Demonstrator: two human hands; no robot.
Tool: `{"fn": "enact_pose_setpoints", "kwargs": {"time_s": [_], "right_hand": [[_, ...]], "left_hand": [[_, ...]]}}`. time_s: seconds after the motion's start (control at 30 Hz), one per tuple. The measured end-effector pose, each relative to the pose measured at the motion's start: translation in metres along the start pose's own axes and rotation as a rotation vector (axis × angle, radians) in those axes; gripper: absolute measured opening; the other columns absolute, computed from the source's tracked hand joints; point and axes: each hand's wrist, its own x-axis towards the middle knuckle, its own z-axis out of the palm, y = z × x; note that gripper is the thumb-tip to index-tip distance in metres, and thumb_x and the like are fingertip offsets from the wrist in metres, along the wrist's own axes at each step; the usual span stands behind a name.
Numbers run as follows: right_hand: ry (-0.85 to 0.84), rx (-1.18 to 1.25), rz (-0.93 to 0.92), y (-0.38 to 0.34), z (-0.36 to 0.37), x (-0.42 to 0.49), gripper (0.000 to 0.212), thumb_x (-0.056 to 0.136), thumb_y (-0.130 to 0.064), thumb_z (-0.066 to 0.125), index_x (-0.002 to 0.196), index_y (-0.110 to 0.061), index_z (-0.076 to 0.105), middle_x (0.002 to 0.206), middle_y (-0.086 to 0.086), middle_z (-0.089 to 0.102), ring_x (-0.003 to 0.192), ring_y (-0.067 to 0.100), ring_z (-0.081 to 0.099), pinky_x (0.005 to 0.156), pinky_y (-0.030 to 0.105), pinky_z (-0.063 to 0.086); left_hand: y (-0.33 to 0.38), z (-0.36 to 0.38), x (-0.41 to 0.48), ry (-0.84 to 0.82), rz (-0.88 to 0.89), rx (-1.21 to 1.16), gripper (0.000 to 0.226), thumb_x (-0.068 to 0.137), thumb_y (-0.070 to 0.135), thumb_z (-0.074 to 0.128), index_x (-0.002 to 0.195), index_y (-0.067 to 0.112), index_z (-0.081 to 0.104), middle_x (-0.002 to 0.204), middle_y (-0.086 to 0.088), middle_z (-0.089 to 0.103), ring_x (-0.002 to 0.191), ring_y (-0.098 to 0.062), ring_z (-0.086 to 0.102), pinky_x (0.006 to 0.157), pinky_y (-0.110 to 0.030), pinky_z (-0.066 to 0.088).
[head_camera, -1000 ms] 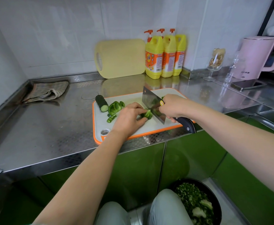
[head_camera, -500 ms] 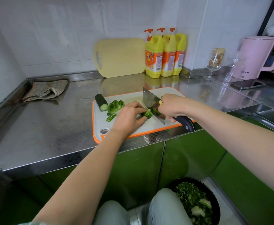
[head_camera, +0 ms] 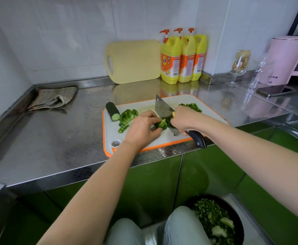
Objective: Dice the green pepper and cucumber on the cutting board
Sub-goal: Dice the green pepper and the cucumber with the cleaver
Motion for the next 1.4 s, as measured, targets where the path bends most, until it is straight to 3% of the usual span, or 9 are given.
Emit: {"fn": "enact_pose_setpoints", "kwargs": {"time_s": [0.07, 0.27, 0.47, 0.67, 0.87, 1.4], "right_hand": [[0.055, 0.073, -0.003, 0.004, 0.004, 0.005, 0.024, 0.086, 0.000, 0.043, 0.062, -0.005, 0.047, 0.042, 0.010, 0.051, 0.042, 0.023, 0.049, 0.042, 0.020, 0.034], [0.186, 0.140, -0.036, 0.008, 0.003, 0.012, 0.027, 0.090, -0.007, 0.042, 0.064, -0.009, 0.042, 0.049, 0.010, 0.051, 0.040, 0.021, 0.050, 0.042, 0.021, 0.033], [0.067, 0.067, -0.056, 0.000, -0.018, -0.003, 0.022, 0.088, -0.002, 0.043, 0.067, -0.005, 0.050, 0.055, 0.010, 0.055, 0.047, 0.021, 0.049, 0.046, 0.021, 0.038], [0.022, -0.054, 0.000, -0.001, -0.011, -0.010, 0.026, 0.087, -0.002, 0.042, 0.063, -0.004, 0.050, 0.027, 0.001, 0.045, 0.041, 0.017, 0.047, 0.041, 0.019, 0.034], [0.010, -0.031, -0.037, -0.002, -0.017, -0.015, 0.021, 0.088, -0.001, 0.043, 0.072, 0.000, 0.055, 0.053, 0.011, 0.056, 0.046, 0.021, 0.047, 0.044, 0.021, 0.035], [-0.049, -0.109, -0.038, -0.005, -0.012, -0.012, 0.026, 0.089, 0.000, 0.043, 0.067, -0.002, 0.057, 0.056, 0.008, 0.056, 0.045, 0.017, 0.047, 0.041, 0.020, 0.035]], "left_hand": [[0.000, 0.000, -0.001, 0.001, -0.010, 0.003, 0.025, 0.077, 0.019, 0.073, 0.100, 0.010, 0.076, 0.095, -0.003, 0.066, 0.084, -0.020, 0.061, 0.073, -0.032, 0.052], [0.000, -0.001, -0.001, 0.002, -0.045, 0.001, 0.026, 0.076, 0.019, 0.074, 0.100, 0.009, 0.076, 0.098, -0.004, 0.066, 0.089, -0.022, 0.063, 0.076, -0.028, 0.048], [-0.001, 0.000, -0.001, 0.010, -0.024, -0.009, 0.025, 0.075, 0.018, 0.074, 0.098, 0.010, 0.076, 0.096, -0.002, 0.067, 0.086, -0.020, 0.063, 0.075, -0.030, 0.052], [-0.001, 0.000, -0.001, 0.014, -0.022, -0.002, 0.025, 0.077, 0.020, 0.074, 0.100, 0.010, 0.076, 0.096, -0.001, 0.067, 0.086, -0.018, 0.062, 0.076, -0.029, 0.051], [0.000, 0.000, -0.001, 0.025, -0.020, -0.012, 0.022, 0.076, 0.019, 0.074, 0.096, 0.012, 0.077, 0.094, -0.001, 0.067, 0.083, -0.019, 0.062, 0.072, -0.032, 0.052], [0.000, 0.001, -0.001, 0.024, -0.012, -0.015, 0.023, 0.077, 0.020, 0.075, 0.099, 0.012, 0.077, 0.095, 0.000, 0.067, 0.085, -0.018, 0.062, 0.075, -0.029, 0.052]]}}
